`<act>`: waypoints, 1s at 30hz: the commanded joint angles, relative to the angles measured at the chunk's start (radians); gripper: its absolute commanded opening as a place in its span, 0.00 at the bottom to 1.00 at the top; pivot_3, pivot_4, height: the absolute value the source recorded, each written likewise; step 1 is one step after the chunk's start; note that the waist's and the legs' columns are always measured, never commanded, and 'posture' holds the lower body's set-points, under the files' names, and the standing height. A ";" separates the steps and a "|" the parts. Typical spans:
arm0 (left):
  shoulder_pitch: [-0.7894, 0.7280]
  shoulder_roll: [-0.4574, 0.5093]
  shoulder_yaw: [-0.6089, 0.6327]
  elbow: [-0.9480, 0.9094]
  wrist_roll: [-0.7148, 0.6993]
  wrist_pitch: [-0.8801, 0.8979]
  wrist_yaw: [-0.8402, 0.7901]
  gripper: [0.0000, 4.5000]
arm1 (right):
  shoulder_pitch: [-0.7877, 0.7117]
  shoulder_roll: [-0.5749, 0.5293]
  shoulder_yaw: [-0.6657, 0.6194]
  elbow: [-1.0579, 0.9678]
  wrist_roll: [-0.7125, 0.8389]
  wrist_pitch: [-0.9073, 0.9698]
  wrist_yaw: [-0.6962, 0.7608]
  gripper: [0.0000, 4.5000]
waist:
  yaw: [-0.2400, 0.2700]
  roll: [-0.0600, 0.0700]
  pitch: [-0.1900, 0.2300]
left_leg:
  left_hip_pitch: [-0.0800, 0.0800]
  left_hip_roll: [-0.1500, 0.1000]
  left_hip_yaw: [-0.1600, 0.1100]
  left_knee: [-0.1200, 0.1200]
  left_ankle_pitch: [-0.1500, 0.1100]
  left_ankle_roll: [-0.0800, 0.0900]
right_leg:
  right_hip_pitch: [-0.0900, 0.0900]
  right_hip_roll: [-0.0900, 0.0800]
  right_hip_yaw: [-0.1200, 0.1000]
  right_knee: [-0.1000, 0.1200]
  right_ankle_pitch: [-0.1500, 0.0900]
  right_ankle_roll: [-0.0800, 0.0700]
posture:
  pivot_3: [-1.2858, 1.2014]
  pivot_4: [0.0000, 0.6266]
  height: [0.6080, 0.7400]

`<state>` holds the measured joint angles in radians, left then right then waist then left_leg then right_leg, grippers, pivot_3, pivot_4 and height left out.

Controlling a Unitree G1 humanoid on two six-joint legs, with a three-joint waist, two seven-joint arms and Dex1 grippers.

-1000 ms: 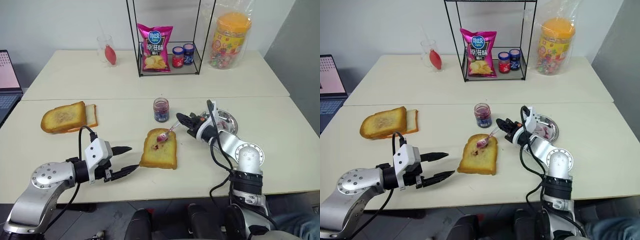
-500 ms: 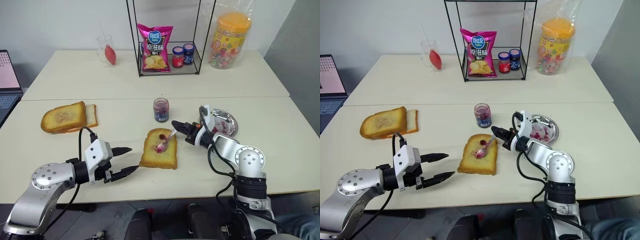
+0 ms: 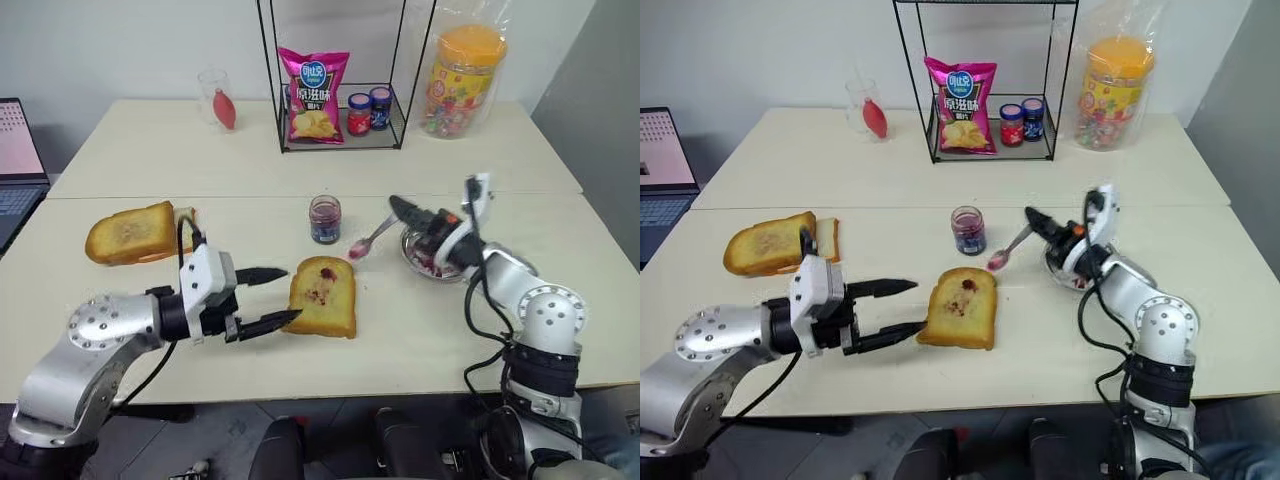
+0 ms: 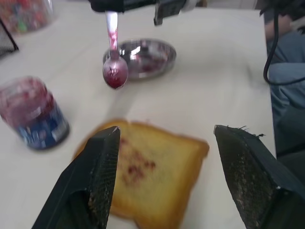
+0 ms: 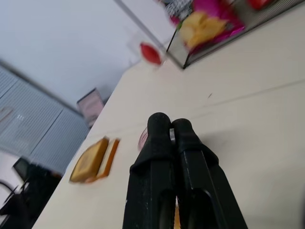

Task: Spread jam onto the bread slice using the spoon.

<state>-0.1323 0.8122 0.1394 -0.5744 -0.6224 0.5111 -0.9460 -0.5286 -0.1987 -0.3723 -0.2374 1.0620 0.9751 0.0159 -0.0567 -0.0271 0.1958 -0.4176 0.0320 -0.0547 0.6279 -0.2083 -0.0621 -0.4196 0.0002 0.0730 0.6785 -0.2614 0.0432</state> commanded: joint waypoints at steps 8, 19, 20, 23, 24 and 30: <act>-0.203 -0.097 -0.200 0.034 0.038 0.045 0.043 0.73 | 0.093 -0.146 -0.188 0.142 -0.072 -0.219 0.078 0.00 | 0.001 0.000 0.000 | 0.001 0.000 0.000 0.000 0.000 0.000 | 0.001 0.000 0.000 0.000 0.000 0.000 | 0.52 0.24 1.00; -0.298 -0.195 -0.309 0.110 0.127 -0.013 0.042 0.73 | 0.088 -0.159 -0.124 0.331 -0.212 -0.335 0.173 0.00 | -0.007 0.000 0.000 | 0.001 0.000 0.001 0.000 0.000 0.000 | 0.000 0.002 0.002 0.001 0.000 0.001 | 0.52 0.24 1.00; -0.301 -0.200 -0.315 0.116 0.138 -0.021 0.043 0.73 | 0.090 -0.160 -0.120 0.340 -0.222 -0.342 0.178 0.00 | -0.007 0.000 0.000 | 0.001 0.000 0.001 0.000 0.000 0.000 | 0.000 0.002 0.002 0.001 0.000 0.001 | 0.52 0.24 1.00; -0.311 -0.219 -0.330 0.130 0.168 -0.041 0.044 0.73 | 0.096 -0.157 -0.122 0.359 -0.239 -0.363 0.183 0.00 | -0.004 0.000 0.000 | 0.001 0.000 0.000 0.000 0.000 0.000 | 0.001 0.002 0.002 0.001 0.000 0.001 | 0.52 0.24 1.00; -0.313 -0.223 -0.333 0.133 0.175 -0.046 0.043 0.73 | 0.099 -0.156 -0.120 0.360 -0.243 -0.368 0.186 0.08 | -0.004 0.000 0.000 | 0.001 0.000 0.000 0.000 0.000 0.000 | 0.001 0.002 0.002 0.001 0.000 0.001 | 0.52 0.24 1.00; -0.316 -0.240 -0.331 0.139 0.186 -0.051 0.039 0.73 | 0.122 -0.168 -0.090 0.344 -0.305 -0.408 0.224 0.32 | -0.003 0.000 0.000 | 0.001 0.000 0.000 0.000 0.000 0.000 | 0.001 0.002 0.002 0.001 0.000 0.001 | 0.52 0.24 1.00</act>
<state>-0.4270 0.5835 -0.1922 -0.4208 -0.4404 0.4835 -0.9056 -0.4120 -0.3471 -0.4755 0.1442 0.7892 0.6079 0.2067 -0.0593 -0.0269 0.1958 -0.4165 0.0319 -0.0543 0.6282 -0.2082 -0.0620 -0.4190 0.0018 0.0749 0.6797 -0.2612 0.0440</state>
